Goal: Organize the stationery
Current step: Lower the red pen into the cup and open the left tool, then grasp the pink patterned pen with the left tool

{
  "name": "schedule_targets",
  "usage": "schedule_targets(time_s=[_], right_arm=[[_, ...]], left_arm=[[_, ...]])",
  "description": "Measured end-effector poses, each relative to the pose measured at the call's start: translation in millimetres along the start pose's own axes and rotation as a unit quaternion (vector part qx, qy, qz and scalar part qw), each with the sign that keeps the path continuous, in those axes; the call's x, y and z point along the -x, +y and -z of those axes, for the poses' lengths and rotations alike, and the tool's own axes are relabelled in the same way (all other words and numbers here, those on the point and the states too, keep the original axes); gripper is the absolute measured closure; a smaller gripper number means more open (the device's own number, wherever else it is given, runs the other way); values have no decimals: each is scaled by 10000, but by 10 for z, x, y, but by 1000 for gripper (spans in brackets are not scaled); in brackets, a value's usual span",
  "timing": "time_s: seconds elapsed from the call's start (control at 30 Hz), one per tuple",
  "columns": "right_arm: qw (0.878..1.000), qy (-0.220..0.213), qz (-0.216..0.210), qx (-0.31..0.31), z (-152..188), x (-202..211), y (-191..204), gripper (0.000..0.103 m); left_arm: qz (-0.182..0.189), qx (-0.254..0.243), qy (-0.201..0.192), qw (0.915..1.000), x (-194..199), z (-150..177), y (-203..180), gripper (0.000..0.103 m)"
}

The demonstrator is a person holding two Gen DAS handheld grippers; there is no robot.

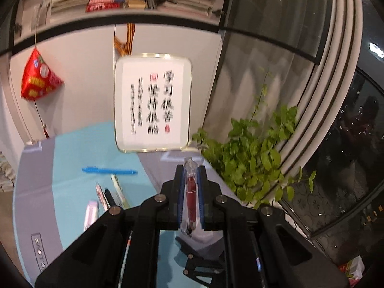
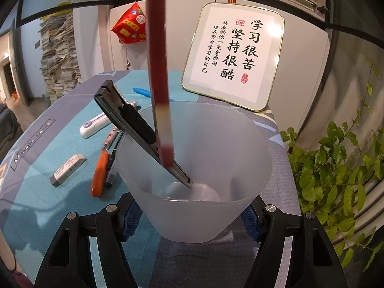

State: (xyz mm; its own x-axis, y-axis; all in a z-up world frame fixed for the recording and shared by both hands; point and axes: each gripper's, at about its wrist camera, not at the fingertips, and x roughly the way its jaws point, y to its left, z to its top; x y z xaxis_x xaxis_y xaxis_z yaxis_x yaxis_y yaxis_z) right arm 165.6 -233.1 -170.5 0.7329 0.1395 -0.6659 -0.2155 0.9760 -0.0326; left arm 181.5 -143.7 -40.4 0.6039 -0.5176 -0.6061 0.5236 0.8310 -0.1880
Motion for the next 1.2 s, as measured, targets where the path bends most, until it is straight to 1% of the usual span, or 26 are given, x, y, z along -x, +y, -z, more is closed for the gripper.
schedule_targets(time_s=[0.13,0.23,0.43,0.6,0.73,0.83,0.93,1.03,1.2], right_arm=[[10000,0,21,13,1,-5,5,32],[10000,-2,40,31,3,-7,1,32],[10000,16,71,37,0,-11,7,32],[9999,7,93,45,3,-14,6,32],[9999,4,96,46,7,-7,15,32],[10000,4,87,41,8,-6,16,32],[10000,9,60,21,10,-6,8,32],[10000,11,65,28,10,-8,11,32],[10000,1,68,17,10,-10,0,32]], left_arm=[[62,64,155,9998,-43,100,29,95],[-24,28,252,9997,-62,153,23,94],[-38,-35,387,9992,-91,221,17,94],[-277,-134,472,9984,-109,272,23,95],[-304,139,272,9991,33,235,186,94],[-450,390,88,9982,164,207,358,93],[-574,592,31,9966,225,228,503,91],[-515,737,169,9958,171,290,572,91],[-545,690,459,9951,16,437,566,91]])
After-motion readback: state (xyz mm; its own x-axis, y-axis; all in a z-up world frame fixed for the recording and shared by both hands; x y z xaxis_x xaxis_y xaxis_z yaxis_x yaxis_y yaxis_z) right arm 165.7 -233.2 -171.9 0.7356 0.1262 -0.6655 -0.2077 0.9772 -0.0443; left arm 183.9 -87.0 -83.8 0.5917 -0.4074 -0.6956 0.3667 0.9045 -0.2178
